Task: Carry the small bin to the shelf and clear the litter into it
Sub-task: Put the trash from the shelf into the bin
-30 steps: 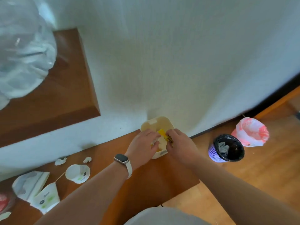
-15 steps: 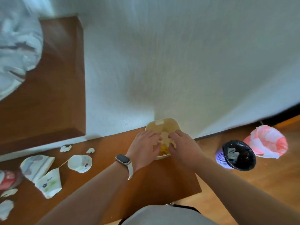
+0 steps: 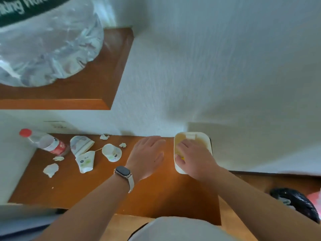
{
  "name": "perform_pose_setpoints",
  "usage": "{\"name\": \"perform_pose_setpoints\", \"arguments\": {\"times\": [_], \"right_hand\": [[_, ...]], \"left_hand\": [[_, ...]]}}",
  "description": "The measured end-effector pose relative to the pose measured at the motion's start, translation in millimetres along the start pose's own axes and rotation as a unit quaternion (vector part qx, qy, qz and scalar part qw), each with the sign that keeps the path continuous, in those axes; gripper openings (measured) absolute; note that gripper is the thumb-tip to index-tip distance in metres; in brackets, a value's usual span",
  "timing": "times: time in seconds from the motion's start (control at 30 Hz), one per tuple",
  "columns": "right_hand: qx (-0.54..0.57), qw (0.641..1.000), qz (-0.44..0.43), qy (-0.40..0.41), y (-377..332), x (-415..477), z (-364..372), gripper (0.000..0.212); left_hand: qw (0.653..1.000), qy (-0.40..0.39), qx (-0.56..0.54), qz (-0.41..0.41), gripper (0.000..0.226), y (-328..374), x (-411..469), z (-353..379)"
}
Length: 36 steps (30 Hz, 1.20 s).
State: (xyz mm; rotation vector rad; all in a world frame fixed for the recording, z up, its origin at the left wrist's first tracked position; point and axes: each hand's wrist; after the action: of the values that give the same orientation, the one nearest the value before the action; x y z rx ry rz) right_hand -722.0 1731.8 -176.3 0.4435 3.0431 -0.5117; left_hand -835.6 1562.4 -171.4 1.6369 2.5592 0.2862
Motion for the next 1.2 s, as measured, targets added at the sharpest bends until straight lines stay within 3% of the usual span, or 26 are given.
{"name": "perform_pose_setpoints", "arguments": {"times": [0.17,0.3,0.6,0.77,1.2], "right_hand": [[-0.034,0.994,-0.102,-0.003,-20,7,7,0.033],[-0.042,0.984,-0.167,-0.04,-43,15,15,0.04],[-0.046,0.96,-0.263,-0.085,-115,11,33,0.048],[-0.057,0.953,-0.285,-0.084,-155,0,34,0.044],[-0.127,0.959,-0.242,-0.078,-297,-40,69,0.047]], "left_hand": [[0.993,-0.04,0.044,-0.099,0.05,0,-43,-5],[0.977,-0.065,0.066,-0.193,0.055,-4,-87,-9],[0.932,-0.049,0.082,-0.349,0.055,-19,-179,-28],[0.93,-0.048,0.092,-0.353,0.056,-27,-221,-29],[0.95,0.011,0.068,-0.306,0.053,-99,-361,-34]]}}
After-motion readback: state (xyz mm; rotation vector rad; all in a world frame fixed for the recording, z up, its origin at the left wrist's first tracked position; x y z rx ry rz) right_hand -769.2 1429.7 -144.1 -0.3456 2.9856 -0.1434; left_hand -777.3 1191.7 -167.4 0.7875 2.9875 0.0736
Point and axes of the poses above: each hand's wrist, its own x-axis towards the middle knuckle, its own z-axis out of the palm, y = z × x, and after that the axes turned 8 degrees about z, right-handed
